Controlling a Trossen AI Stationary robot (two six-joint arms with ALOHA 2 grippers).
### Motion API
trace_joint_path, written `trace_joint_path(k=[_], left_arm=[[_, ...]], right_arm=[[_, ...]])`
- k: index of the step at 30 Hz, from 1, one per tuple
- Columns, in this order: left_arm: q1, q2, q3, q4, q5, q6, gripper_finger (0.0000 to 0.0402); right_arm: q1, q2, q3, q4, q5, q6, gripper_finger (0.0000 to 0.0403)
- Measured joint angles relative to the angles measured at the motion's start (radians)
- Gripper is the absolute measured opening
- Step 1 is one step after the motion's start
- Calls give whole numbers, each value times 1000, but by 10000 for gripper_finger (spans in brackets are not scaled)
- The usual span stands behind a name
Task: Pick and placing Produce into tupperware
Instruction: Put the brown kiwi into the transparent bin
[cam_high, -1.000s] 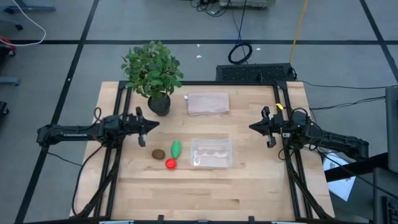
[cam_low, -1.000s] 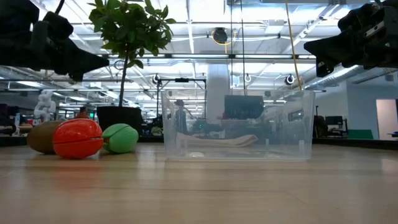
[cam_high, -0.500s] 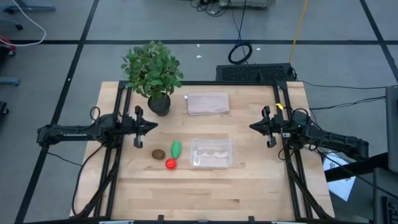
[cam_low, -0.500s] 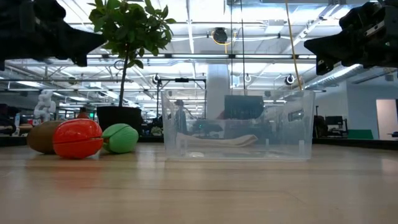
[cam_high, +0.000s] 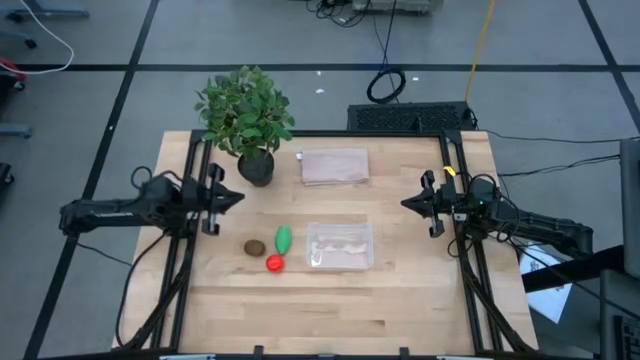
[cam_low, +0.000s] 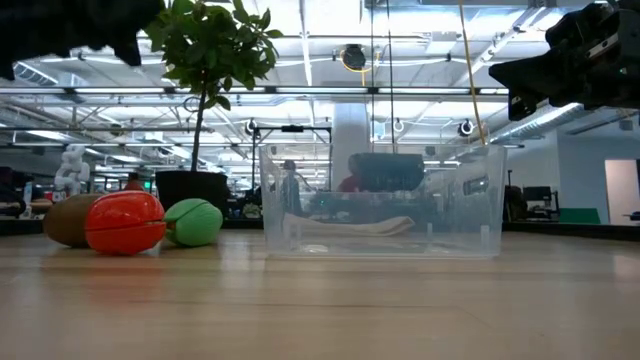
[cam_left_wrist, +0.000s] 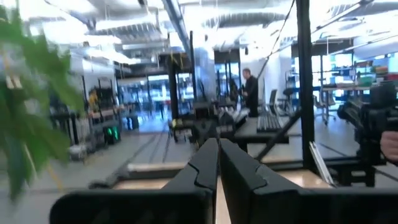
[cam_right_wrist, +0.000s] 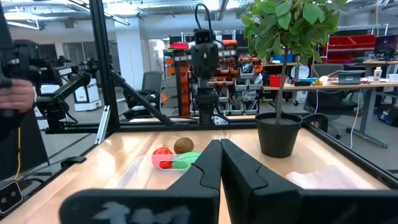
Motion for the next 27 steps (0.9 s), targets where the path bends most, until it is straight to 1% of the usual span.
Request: trace_joint_path(k=[2, 5, 8, 12, 14, 17, 19, 22, 25, 27], left_arm=[[0, 1, 46, -39, -1, 5, 34], [0, 23, 111, -95, -16, 10, 71], [0, 68, 168, -116, -18, 25, 128], [-5, 153, 234, -172, -15, 25, 218], [-7, 199, 278, -241, -15, 27, 257], [-12, 283, 370, -418, -35, -7, 300], [-20, 342, 433, -506, -46, -25, 317], [-43, 415, 517, -586, -52, -32, 329], [-54, 467, 600, -739, -75, -30, 326], [-55, 494, 647, -830, -93, -60, 318]], right_arm=[[0, 0, 0, 0, 0, 0, 1], [0, 0, 0, -1, 0, 0, 9], [0, 0, 0, -9, 0, 6, 23], [0, 0, 0, -10, 0, 7, 48], [0, 0, 0, -10, 0, 7, 60], [0, 0, 0, -10, 0, 7, 76], [0, 0, 0, -10, 0, 7, 85], [0, 0, 0, -11, 0, 7, 97], [0, 0, 0, -11, 0, 7, 106], [0, 0, 0, -11, 0, 7, 111]])
